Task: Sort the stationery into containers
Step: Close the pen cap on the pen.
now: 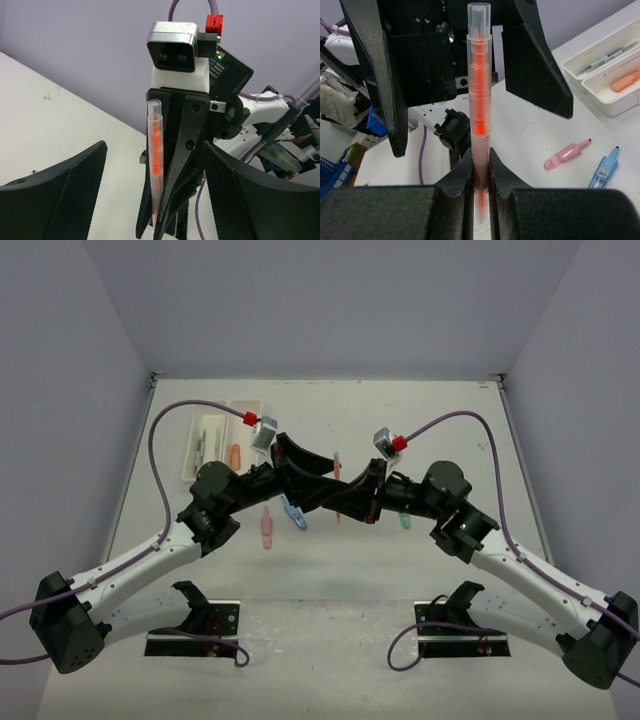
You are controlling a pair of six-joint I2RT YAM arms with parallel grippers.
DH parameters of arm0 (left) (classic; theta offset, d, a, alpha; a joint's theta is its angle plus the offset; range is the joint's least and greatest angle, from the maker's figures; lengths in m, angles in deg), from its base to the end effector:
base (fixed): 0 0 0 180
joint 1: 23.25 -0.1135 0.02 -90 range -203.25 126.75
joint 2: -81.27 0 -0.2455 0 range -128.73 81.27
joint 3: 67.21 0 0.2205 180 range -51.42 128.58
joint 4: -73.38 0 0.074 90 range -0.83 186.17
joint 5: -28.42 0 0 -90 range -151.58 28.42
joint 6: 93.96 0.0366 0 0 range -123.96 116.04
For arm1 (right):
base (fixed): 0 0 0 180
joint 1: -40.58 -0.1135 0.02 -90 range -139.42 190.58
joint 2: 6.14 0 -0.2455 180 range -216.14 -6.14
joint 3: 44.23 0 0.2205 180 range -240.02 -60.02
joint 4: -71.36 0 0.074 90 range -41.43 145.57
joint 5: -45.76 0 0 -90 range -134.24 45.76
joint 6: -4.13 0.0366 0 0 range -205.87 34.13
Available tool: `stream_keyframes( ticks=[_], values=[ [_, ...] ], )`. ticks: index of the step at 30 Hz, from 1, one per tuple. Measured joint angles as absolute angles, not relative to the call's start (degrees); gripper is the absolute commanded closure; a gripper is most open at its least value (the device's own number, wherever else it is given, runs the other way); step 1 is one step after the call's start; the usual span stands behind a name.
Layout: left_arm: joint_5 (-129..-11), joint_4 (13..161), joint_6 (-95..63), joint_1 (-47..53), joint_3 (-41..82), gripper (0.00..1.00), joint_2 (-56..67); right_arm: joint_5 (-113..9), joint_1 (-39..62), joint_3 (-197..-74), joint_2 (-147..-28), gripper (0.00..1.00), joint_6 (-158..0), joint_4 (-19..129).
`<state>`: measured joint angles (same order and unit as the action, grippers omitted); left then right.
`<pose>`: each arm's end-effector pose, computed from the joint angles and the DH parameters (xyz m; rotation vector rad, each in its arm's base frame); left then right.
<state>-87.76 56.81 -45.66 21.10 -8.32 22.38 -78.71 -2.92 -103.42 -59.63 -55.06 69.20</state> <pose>0.1432 -0.1626 0.3542 0.4760 1.4110 -1.5423 0.1289 0.1509 0.3392 -0.7150 1.5612 1.4509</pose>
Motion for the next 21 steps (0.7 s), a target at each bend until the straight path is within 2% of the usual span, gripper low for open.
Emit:
stream_keyframes(
  ticks=[6, 8, 11, 14, 18, 19, 20, 21],
  values=[
    [-86.08, 61.22, -42.17, 21.10, -2.09, 0.34, 22.44, -79.29, -2.92, -103.42, -59.63, 1.00, -55.18, 68.46],
    [-85.91, 61.59, -41.48, 21.10, -0.68, 0.45, 22.44, -79.70, -2.92, -103.50, -59.63, 1.00, -55.32, 67.90],
    [-85.68, 61.88, -40.73, 21.10, 0.13, 0.54, 22.43, -79.86, -2.92, -103.91, -59.66, 1.00, -55.52, 66.77],
    [-85.51, 62.41, -40.75, 21.10, 0.13, 0.58, 22.17, -79.92, -2.92, -104.38, -59.66, 1.00, -55.57, 66.28],
    [-85.50, 63.14, -40.78, 21.10, 0.13, 0.82, 21.42, -79.84, -2.92, -104.83, -59.63, 1.00, -55.69, 65.89],
    [-85.50, 63.24, -40.79, 21.10, 0.13, 0.92, 21.23, -79.84, -2.92, -104.93, -59.63, 1.00, -55.75, 65.77],
    [-85.50, 63.33, -40.68, 21.10, 0.13, 0.98, 21.08, -79.84, -2.92, -105.07, -59.63, 1.00, -55.88, 65.70],
    [-85.47, 63.38, -40.72, 21.10, 0.13, 1.00, 20.95, -79.82, -2.92, -105.18, -59.63, 1.00, -55.99, 65.65]
  ],
)
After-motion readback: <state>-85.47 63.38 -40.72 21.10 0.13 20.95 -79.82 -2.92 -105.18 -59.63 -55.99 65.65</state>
